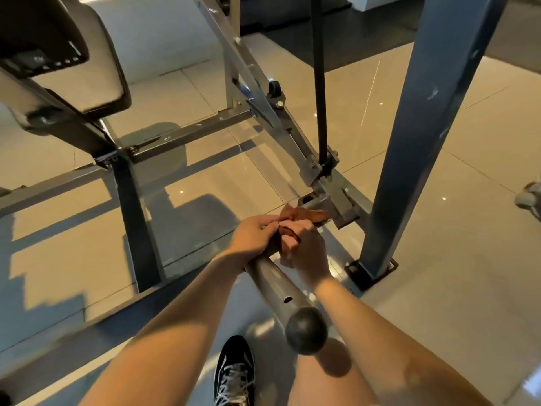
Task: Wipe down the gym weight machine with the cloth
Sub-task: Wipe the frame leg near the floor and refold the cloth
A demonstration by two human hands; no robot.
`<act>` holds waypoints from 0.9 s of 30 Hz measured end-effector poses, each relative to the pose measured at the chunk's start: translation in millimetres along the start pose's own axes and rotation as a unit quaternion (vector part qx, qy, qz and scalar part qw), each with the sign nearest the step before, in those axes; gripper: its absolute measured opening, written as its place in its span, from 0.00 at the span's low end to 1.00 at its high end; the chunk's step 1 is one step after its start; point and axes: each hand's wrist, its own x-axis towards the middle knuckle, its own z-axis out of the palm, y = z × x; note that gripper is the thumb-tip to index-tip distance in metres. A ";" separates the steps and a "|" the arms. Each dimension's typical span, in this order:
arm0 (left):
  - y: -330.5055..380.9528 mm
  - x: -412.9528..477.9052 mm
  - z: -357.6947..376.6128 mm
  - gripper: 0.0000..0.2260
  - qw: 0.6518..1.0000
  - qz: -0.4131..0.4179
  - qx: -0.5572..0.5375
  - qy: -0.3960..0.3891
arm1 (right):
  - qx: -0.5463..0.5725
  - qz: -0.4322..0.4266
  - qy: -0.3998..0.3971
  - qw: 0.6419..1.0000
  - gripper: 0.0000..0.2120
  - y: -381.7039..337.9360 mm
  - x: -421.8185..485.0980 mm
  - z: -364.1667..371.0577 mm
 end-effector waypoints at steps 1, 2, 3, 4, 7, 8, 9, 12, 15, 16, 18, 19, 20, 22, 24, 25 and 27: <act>-1.3 0.0 -0.4 0.13 1.000 -0.001 -0.016 0.005 | 0.008 0.002 0.019 1.000 0.16 -0.9 5.7 -6.5; -3.0 0.9 -0.3 0.13 1.000 -0.004 -0.029 0.010 | 0.018 0.026 0.039 0.999 0.14 0.5 12.8 -12.8; -4.3 0.9 -0.6 0.12 0.999 -0.007 -0.039 0.013 | 0.031 0.054 0.060 0.996 0.11 2.4 19.9 -19.3; -5.6 1.8 -0.5 0.12 0.999 -0.010 -0.045 0.015 | 0.036 0.078 0.088 0.992 0.10 8.6 26.2 -21.2; -8.8 4.4 -0.3 0.12 0.999 -0.015 -0.040 0.012 | 0.044 0.111 0.122 0.985 0.13 15.1 27.8 -13.2; -8.6 4.8 -0.4 0.12 0.999 -0.017 -0.044 0.015 | 0.043 0.096 0.119 0.987 0.13 11.6 24.2 -7.4; -8.5 4.7 -0.9 0.12 0.998 -0.019 -0.050 0.017 | 0.041 0.074 0.108 0.991 0.12 4.2 19.1 -2.2; -7.3 3.7 -1.1 0.16 0.997 -0.018 -0.076 0.011 | 0.035 0.011 0.065 0.997 0.08 -7.4 8.2 8.4; -8.5 2.0 -0.6 0.12 0.994 -0.021 -0.111 0.009 | 0.020 -0.001 0.066 0.998 0.07 2.9 21.2 -0.9; -8.9 1.8 -1.1 0.12 0.993 -0.021 -0.112 0.008 | 0.019 0.016 0.089 0.996 0.07 10.8 26.8 -7.0; -11.3 1.7 -1.9 0.11 0.994 -0.016 -0.108 0.004 | 0.021 0.084 0.137 0.987 0.08 20.8 32.7 -16.7; -12.6 2.3 -1.7 0.11 0.994 -0.014 -0.104 0.003 | 0.007 0.098 0.154 0.983 0.08 22.8 31.6 -16.2; -13.0 3.1 -1.2 0.11 0.995 -0.014 -0.099 0.004 | 0.001 0.095 0.160 0.982 0.08 21.0 28.2 -11.5; -12.5 3.3 -1.0 0.11 0.995 -0.008 -0.100 0.004 | 0.007 0.038 0.136 0.990 0.07 8.6 16.3 3.1; -11.8 3.1 -1.4 0.12 0.993 0.002 -0.117 -0.007 | 0.005 -0.010 0.093 0.996 0.07 0.7 4.4 16.0; -10.8 1.7 -1.9 0.13 0.993 0.008 -0.120 -0.013 | -0.008 -0.016 0.076 0.997 0.08 -0.7 2.5 14.4; -10.7 1.7 -2.4 0.14 0.993 0.013 -0.119 -0.020 | -0.015 -0.027 0.055 0.998 0.08 7.8 8.8 5.7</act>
